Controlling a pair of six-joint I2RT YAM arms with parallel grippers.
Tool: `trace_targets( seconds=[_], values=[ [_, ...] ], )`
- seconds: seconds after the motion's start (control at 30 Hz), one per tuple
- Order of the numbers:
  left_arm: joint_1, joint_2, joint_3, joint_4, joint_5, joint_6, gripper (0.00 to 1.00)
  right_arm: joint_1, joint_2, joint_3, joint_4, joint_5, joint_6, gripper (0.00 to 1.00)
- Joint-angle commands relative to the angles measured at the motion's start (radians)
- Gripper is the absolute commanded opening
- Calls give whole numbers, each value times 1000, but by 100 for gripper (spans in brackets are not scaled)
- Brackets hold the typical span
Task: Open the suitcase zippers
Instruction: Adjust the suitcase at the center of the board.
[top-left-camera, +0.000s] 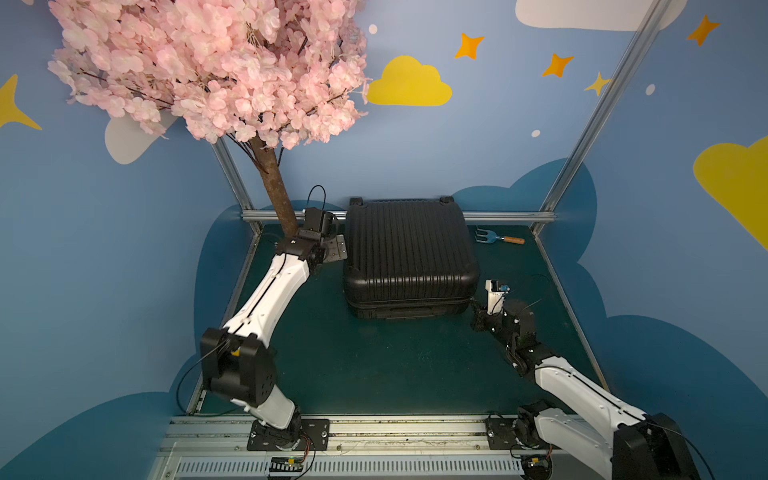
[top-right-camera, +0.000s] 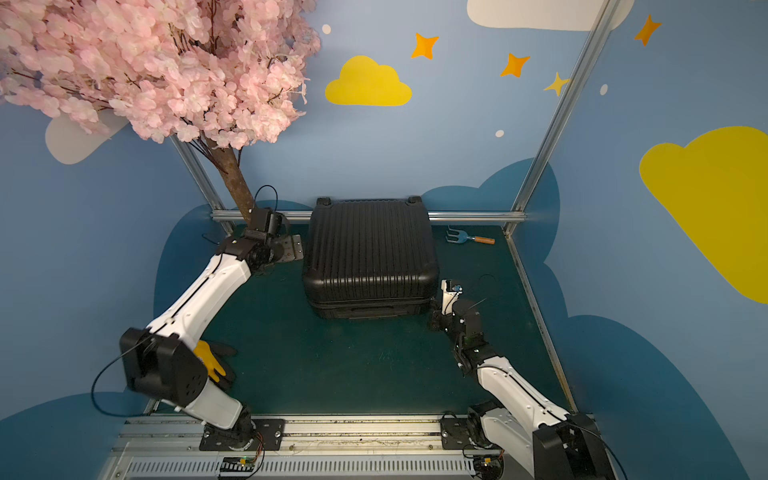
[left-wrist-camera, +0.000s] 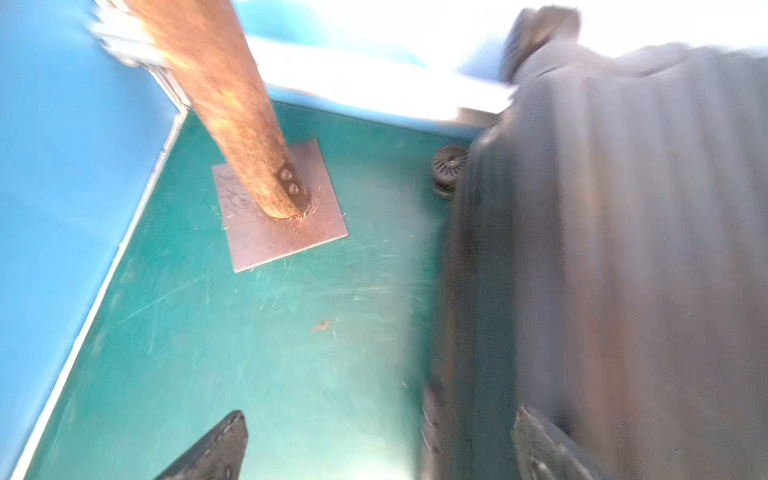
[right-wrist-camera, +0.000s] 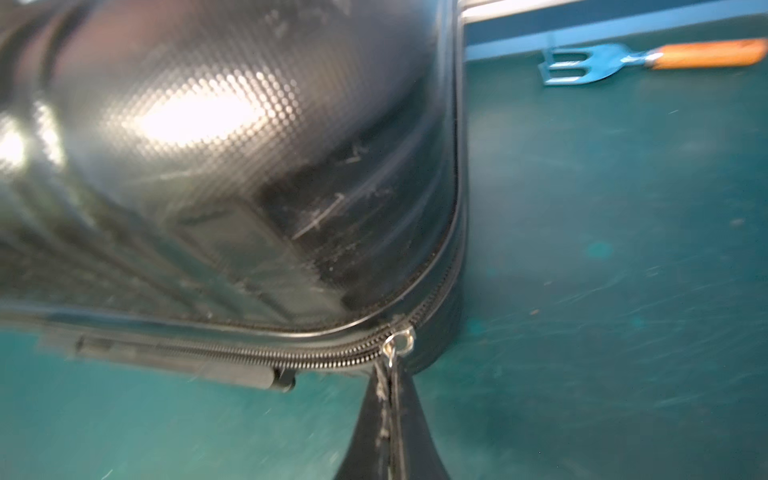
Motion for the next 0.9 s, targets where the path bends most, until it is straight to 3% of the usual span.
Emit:
trace_targets(
  seconds=[0.0,0.1,0.2,0.37,0.53,0.87],
  values=[
    [-26,-120,-72,-64,135,-121,100,83,-44,17,-60,21,71,0],
    [-143,-268,-217,-82,104,-291,100,195,-36,34,-96,106,128,0],
    [-260,-436,-415,-34,77,-562,100,318,-5,60,-93,198,159,0],
    [-412,-506,-613,-21,85,-926,100,462,44,106,-105,291,210,0],
    [-467,-411,-715,218,104,-1058,95,514,45,113,-116,328,213,0],
    [-496,-97,-600,384,94,-1165,88,560,16,132,-169,364,204,0]
  ],
)
